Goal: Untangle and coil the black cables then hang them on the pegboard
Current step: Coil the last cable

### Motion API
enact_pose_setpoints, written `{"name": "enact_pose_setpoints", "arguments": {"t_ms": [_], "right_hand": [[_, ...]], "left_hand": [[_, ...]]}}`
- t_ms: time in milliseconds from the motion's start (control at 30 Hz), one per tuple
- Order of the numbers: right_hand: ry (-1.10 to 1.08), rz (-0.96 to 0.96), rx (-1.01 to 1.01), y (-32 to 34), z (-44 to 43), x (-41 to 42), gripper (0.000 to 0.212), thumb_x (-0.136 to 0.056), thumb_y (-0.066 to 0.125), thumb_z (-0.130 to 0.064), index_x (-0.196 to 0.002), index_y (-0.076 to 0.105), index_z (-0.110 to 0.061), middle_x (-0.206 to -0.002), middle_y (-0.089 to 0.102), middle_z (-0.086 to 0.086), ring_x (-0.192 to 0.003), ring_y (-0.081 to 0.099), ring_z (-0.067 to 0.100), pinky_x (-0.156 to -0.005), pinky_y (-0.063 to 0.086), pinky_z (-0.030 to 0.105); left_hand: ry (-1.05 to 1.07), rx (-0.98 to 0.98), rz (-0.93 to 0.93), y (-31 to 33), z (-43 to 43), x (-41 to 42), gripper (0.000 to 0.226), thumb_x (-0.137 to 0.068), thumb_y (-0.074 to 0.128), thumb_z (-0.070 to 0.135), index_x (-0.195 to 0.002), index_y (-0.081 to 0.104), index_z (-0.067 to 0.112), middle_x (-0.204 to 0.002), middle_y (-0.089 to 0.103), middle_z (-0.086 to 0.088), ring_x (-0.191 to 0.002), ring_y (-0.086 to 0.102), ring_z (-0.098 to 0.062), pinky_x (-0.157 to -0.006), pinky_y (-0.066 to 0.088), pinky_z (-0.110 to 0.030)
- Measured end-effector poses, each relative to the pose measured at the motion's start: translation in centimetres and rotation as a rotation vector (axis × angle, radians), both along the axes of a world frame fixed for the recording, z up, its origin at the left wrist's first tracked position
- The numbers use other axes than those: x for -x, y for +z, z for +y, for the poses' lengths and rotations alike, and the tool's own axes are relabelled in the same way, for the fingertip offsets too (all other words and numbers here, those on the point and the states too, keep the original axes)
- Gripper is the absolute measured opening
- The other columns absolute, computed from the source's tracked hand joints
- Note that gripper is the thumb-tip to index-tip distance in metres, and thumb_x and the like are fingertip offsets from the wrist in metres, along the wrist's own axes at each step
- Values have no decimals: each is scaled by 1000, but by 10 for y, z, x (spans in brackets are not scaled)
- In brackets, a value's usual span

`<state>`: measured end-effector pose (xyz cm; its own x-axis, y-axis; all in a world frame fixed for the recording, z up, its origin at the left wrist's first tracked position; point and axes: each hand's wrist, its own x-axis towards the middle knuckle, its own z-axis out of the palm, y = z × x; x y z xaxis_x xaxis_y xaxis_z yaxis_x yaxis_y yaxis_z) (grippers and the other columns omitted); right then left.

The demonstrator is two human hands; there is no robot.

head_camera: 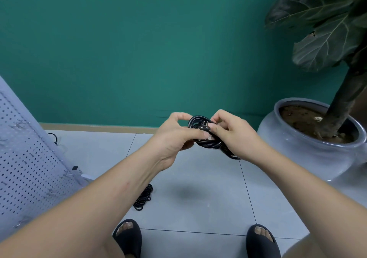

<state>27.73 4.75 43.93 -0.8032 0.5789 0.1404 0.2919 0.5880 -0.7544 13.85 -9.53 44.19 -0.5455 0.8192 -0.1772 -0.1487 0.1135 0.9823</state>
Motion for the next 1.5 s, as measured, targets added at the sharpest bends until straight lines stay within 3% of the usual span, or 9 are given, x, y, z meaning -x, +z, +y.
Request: {"name": "enact_pose_setpoints", "arguments": {"t_ms": [200, 400, 533, 633, 700, 867, 1067, 1300, 1500], "right_hand": [[81, -9, 288, 0, -9, -7, 37, -114, 49, -44, -101, 60, -11, -80, 76, 15, -71, 76, 43, -74, 62, 60], [-24, -15, 245, -5, -23, -14, 46, -110, 48, -56, -97, 67, -16, -72, 73, 3, -62, 70, 21, -72, 65, 58], [160, -12, 306, -2, -33, -18, 32, -94, 77, -55, -115, 64, -35, -93, 72, -19, -79, 67, 14, -76, 65, 50], [122, -15, 184, -2, -33, -15, 41, -88, 88, -38, -118, 62, -26, -93, 70, -4, -76, 64, 16, -67, 59, 37], [56, 97, 369, -2, -30, -13, 28, -94, 82, -21, -103, 59, -8, -71, 54, 7, -51, 49, 24, -45, 40, 31], [-25, 243, 555, 6, -28, -9, 26, -93, 76, -10, -82, 53, -13, -64, 43, 11, -50, 40, 28, -51, 29, 42], [-129, 52, -88, 5, -28, -8, 15, -92, 61, -26, -89, 56, -40, -67, 65, -15, -58, 54, 9, -51, 43, 25], [-125, 60, -145, 1, -28, -10, 10, -97, 66, -33, -105, 61, -30, -77, 71, -4, -66, 64, 21, -61, 57, 43], [-153, 128, -56, 5, -31, -8, 13, -90, 74, -24, -99, 65, -28, -82, 72, -6, -77, 62, 13, -64, 48, 24]], "left_hand": [[-141, -117, 392, 9, -11, 3, 28, -95, 78, 7, -116, 73, 25, -110, 79, -13, -100, 73, -30, -102, 55, -50], [-135, 23, 854, 15, -15, 12, 19, -92, 84, 27, -102, 74, 39, -109, 64, 15, -108, 60, -7, -96, 48, -34], [-9, -97, 1203, 15, -13, 15, 17, -95, 79, 29, -108, 68, 32, -113, 50, 17, -115, 48, -12, -102, 43, -42], [99, -192, 1324, 17, -12, 9, 15, -99, 75, 23, -110, 65, 25, -112, 49, 13, -107, 49, -14, -92, 44, -34], [147, -259, 1328, 18, -12, 2, 12, -100, 72, 16, -110, 65, 19, -109, 51, 11, -103, 53, -11, -86, 43, -24], [212, -333, 1291, 18, -8, -15, 8, -101, 71, 11, -106, 64, 12, -107, 56, 4, -97, 58, -6, -78, 47, -21], [238, -214, 1079, 14, -2, -41, 36, -89, 80, 42, -82, 53, 20, -94, 55, 5, -86, 56, -15, -71, 47, -30], [219, -38, 412, 18, -2, -24, 35, -83, 91, 29, -91, 59, 16, -75, 75, -3, -83, 77, -28, -72, 54, -42], [195, -24, 532, 28, -9, -24, 25, -92, 84, 31, -97, 63, 19, -76, 73, 1, -71, 76, -12, -64, 49, -26]]}}
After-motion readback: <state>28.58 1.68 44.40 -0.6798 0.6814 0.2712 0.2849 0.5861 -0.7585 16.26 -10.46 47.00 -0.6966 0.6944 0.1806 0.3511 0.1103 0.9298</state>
